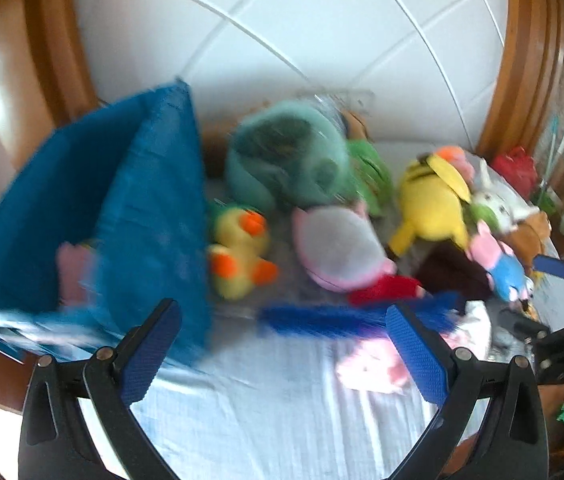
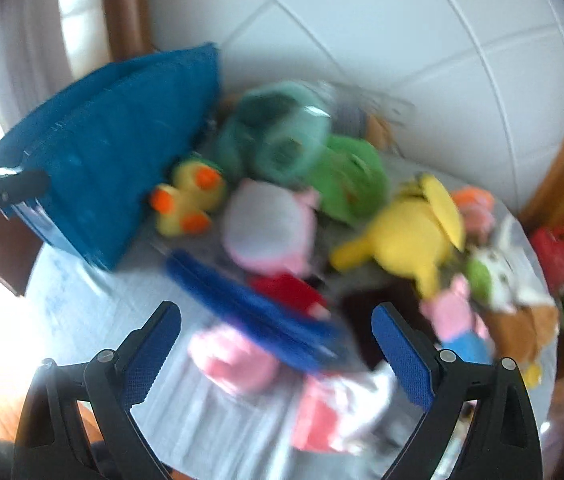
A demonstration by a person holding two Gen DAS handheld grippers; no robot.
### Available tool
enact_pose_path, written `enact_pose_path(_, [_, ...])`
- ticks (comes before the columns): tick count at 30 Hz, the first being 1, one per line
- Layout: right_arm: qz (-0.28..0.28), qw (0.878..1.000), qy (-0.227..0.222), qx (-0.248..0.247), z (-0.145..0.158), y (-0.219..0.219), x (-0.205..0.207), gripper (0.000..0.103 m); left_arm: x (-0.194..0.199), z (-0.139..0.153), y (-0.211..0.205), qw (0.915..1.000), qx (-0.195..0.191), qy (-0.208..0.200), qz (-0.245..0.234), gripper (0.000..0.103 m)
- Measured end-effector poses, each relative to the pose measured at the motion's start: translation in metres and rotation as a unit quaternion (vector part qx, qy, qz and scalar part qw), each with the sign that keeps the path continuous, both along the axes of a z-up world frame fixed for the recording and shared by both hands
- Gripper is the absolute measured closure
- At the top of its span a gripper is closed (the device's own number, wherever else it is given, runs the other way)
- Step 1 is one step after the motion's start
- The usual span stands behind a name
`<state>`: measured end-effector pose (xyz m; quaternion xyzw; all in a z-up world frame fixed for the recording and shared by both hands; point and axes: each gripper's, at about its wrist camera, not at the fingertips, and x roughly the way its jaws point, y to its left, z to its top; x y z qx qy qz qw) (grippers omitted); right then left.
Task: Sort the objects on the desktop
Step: 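Move both tools back over the toy pile on the bed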
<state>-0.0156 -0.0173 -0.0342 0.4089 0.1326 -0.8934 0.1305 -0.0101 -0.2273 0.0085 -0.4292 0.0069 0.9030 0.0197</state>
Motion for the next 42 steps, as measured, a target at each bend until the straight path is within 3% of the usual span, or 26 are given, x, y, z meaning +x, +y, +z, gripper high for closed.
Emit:
enact_pose_path(4, [-0.012,1.0,-0.017,0.006,-0.012,0.058,0.004,0.006,-0.007,-0.035,0.035,0.9997,-0.01,-0.02,0.004,0.0])
enact_pose_path(11, [-0.027,0.999,-0.047,0.0,-0.029,0.101,0.006,0.006,-0.031,-0.089,0.044,0.9971,-0.024,-0.072,-0.002,0.0])
enact_pose_path(15, [-0.043,0.997,-0.057,-0.002,-0.036,0.109,0.002,0.006,-0.047,-0.118,0.036,0.9938,0.007,-0.11,0.012,0.0])
enact_pose_path(22, [-0.075,0.994,-0.075,0.009,-0.049,0.108,-0.009,0.006,-0.076,-0.157,0.028,0.9877,0.06,-0.136,0.049,0.0])
enact_pose_path(24, [-0.073,0.994,-0.081,0.013,-0.054,0.103,-0.012,0.006,-0.083,-0.172,0.022,0.9794,0.099,-0.155,0.084,0.0])
enact_pose_path(26, [-0.063,0.994,-0.087,0.019,-0.058,0.1,-0.015,0.006,-0.087,-0.185,0.015,0.966,0.141,-0.175,0.127,0.0])
enact_pose_path(30, [-0.036,0.995,-0.088,0.037,-0.06,0.102,-0.02,0.006,-0.095,-0.215,0.003,0.9233,0.224,-0.215,0.226,0.0])
enact_pose_path(33, [-0.015,0.995,-0.092,0.044,-0.06,0.116,-0.029,0.006,-0.103,-0.23,0.004,0.901,0.249,-0.225,0.275,0.0])
enact_pose_path(34, [-0.007,0.994,-0.094,0.047,-0.061,0.122,-0.032,0.006,-0.105,-0.233,0.005,0.896,0.249,-0.23,0.286,0.005])
enact_pose_path(35, [0.0,0.994,-0.095,0.051,-0.061,0.128,-0.035,0.006,-0.108,-0.239,0.006,0.8899,0.246,-0.241,0.299,0.023])
enact_pose_path(36, [0.005,0.994,-0.095,0.053,-0.06,0.134,-0.038,0.006,-0.111,-0.244,0.007,0.8838,0.245,-0.251,0.31,0.033])
enact_pose_path(38, [0.013,0.994,-0.093,0.057,-0.057,0.148,-0.044,0.006,-0.111,-0.246,0.011,0.8796,0.245,-0.258,0.316,0.068])
enact_pose_path(42, [0.013,0.994,-0.093,0.056,-0.053,0.177,-0.055,0.006,-0.108,-0.244,0.018,0.8774,0.245,-0.257,0.323,0.074])
